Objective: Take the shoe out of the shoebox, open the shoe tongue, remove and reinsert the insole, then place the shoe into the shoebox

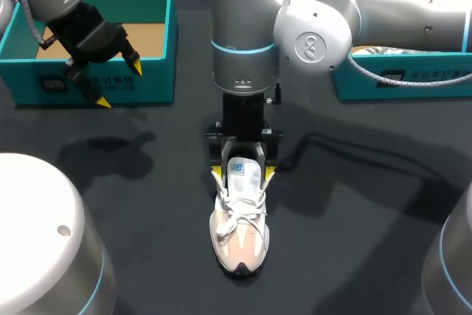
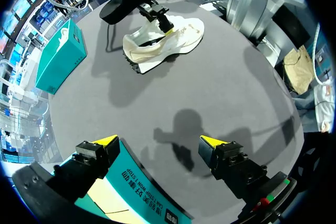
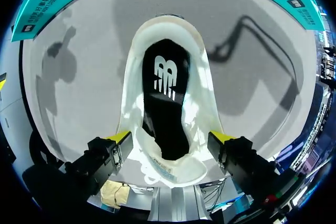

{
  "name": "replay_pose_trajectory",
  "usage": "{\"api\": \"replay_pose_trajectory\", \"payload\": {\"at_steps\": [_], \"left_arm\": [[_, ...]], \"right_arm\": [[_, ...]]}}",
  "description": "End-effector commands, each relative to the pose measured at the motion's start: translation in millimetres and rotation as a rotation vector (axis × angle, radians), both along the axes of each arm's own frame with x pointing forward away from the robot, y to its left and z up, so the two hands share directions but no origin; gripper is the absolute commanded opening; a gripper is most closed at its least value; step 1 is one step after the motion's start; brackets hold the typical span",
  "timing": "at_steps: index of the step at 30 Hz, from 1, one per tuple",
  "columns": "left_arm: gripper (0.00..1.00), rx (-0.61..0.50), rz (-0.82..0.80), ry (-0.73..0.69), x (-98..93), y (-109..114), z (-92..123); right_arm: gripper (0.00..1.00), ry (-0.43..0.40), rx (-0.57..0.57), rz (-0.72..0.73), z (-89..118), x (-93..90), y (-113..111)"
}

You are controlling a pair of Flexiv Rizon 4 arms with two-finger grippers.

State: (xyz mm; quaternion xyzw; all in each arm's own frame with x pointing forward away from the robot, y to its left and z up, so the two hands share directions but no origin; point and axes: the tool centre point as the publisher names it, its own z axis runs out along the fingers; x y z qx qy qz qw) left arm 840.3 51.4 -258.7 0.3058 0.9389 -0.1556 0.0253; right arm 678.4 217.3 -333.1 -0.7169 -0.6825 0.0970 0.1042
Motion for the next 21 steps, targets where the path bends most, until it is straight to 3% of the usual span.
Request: {"api": "replay_pose_trajectory", "payload": {"at_steps": [1,4,12,21], "left_arm": [[1.00,0.003,0.000,-0.001,-0.2,0.1,0.3],[1.00,0.003,0.000,-0.001,-0.2,0.1,0.3],[1.00,0.003,0.000,-0.001,-0.2,0.1,0.3],[1.00,0.003,0.000,-0.001,-0.2,0.1,0.3]], "right_arm": [[0.94,-0.015,0.009,0.001,0.8,-5.5,-2.4],[0.89,-0.017,0.011,0.004,1.3,-6.1,-2.9],[0.89,-0.026,0.011,0.020,5.9,-9.4,-1.1],[0.86,-0.028,0.012,0.018,12.1,-24.9,3.7]]}}
